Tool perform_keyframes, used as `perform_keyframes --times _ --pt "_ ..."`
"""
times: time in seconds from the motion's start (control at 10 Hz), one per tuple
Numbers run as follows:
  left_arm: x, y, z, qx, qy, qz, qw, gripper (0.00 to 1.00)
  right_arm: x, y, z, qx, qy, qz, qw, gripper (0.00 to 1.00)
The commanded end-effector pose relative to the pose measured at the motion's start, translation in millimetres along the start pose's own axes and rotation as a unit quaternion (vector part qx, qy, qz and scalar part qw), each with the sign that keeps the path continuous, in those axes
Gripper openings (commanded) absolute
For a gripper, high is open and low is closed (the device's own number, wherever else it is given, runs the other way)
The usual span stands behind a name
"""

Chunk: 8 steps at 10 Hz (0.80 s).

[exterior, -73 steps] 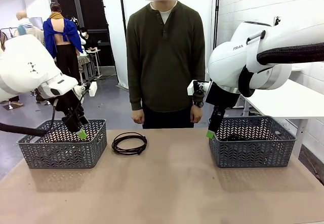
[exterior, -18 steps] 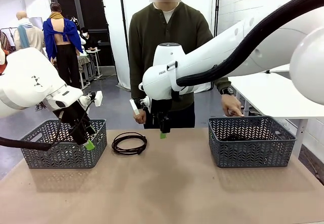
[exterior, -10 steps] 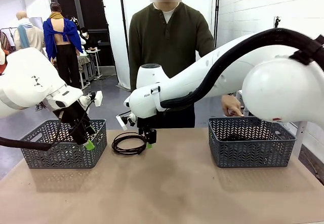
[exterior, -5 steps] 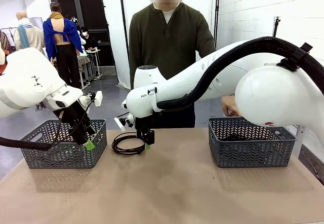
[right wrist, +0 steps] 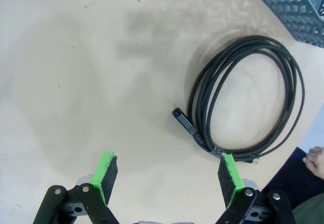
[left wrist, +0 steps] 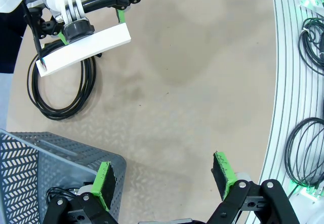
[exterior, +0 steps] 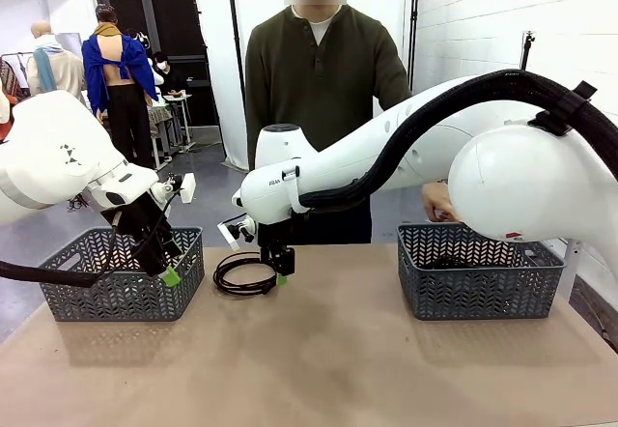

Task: Organize the cables according to human instructions.
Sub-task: Pick up a bundle of cables and place it in the basket indicated by the human.

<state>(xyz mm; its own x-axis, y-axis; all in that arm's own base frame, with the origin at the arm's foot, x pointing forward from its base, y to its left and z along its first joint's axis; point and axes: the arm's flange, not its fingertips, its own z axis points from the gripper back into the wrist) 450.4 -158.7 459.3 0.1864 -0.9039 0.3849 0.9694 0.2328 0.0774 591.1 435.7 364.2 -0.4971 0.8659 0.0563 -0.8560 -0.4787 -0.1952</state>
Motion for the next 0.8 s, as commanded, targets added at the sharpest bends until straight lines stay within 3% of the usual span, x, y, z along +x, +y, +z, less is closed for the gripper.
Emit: perform_keyframes --times 0.0,0.7 --pt "0.4 0.0 0.3 0.001 0.0 0.001 1.0 1.0 -5.4 -3.9 -7.3 -0.012 0.004 -0.007 1.0 1.0" --pt "0.4 0.0 0.3 0.001 0.0 0.001 1.0 1.0 -15.3 -11.2 -41.2 -0.01 -0.006 -0.015 1.0 1.0"
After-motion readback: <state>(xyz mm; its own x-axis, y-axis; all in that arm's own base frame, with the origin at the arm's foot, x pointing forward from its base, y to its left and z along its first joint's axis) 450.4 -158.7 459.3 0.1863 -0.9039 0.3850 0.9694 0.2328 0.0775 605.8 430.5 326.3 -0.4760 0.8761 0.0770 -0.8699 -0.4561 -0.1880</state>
